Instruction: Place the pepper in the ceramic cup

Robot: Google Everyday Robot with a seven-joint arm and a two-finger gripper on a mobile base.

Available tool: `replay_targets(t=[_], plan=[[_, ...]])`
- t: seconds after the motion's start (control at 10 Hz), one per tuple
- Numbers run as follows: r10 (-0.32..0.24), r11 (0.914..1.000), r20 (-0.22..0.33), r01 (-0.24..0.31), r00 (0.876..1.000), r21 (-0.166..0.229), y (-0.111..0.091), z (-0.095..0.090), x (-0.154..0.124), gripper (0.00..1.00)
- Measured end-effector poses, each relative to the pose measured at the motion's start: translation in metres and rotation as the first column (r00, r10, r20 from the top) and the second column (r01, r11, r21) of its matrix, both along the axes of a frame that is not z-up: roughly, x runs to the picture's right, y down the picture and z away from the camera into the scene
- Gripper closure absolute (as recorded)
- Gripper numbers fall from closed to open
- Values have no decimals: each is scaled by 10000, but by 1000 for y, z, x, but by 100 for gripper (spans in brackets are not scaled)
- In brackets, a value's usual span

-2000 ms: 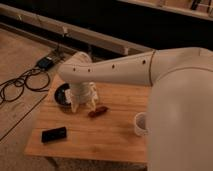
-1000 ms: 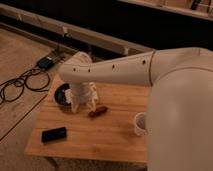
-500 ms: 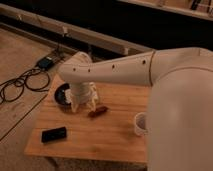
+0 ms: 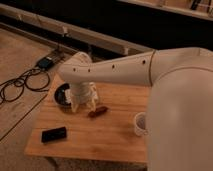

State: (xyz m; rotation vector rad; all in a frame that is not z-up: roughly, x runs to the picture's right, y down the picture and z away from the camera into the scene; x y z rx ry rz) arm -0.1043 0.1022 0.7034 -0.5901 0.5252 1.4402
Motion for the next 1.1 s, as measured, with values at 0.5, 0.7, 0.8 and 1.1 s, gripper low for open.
replay_targets(t=[0.5, 0.7, 0.8, 1.1], plan=[[0, 10000, 0, 0, 10000, 0, 0, 0, 0, 35], [0, 10000, 0, 0, 10000, 1, 0, 0, 0, 35], [4, 10000, -3, -4, 10000, 8, 0, 0, 0, 35], [708, 9974, -711, -695, 9950, 196, -8, 32, 19, 35]])
